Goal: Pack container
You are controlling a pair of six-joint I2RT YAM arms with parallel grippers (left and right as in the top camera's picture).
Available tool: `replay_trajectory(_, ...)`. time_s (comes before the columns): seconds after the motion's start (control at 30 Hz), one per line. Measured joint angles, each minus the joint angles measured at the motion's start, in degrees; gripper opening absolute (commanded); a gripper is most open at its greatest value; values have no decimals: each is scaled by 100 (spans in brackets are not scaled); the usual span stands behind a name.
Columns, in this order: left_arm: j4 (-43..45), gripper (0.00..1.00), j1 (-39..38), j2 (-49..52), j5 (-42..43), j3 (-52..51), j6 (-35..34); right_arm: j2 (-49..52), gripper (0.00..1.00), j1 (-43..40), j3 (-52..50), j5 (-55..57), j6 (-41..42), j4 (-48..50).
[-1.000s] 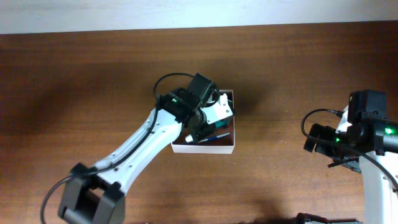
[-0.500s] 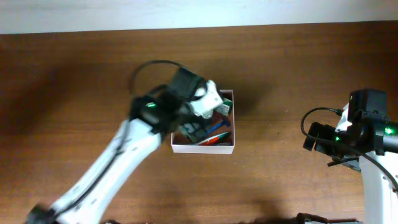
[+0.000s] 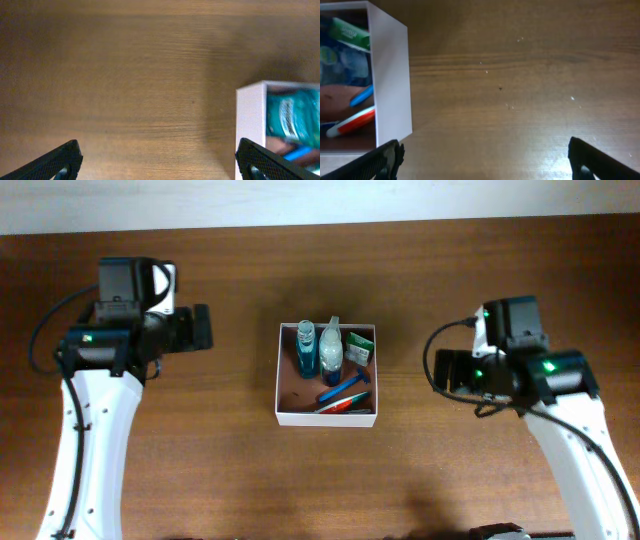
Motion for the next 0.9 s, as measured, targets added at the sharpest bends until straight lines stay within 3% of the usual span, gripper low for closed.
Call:
replay_trajectory(0.17, 74, 99, 219, 55, 0, -4, -492, 363, 98, 0, -20, 90, -85, 660)
replay_trajectory(0.3, -129, 99, 223, 55, 2, -4, -592, 326, 99, 0, -20, 125, -184, 640)
replay_trajectory(0.5, -411, 100, 133, -369, 44, -203, -299, -715, 98, 2, -28, 380, 0, 413)
replay_trajectory(0.6, -133, 99, -160, -1292, 70, -708, -127, -1683, 98, 4, -278, 448, 33, 435)
replay_trajectory(0.7, 382, 99, -459, -2736, 103, -1740, -59, -3154, 98, 4, -1193, 531, 37, 511)
replay_trajectory(0.9, 435, 99, -579, -5547, 136, -3609, -57, -5628, 98, 7, -2433, 579, 46, 426)
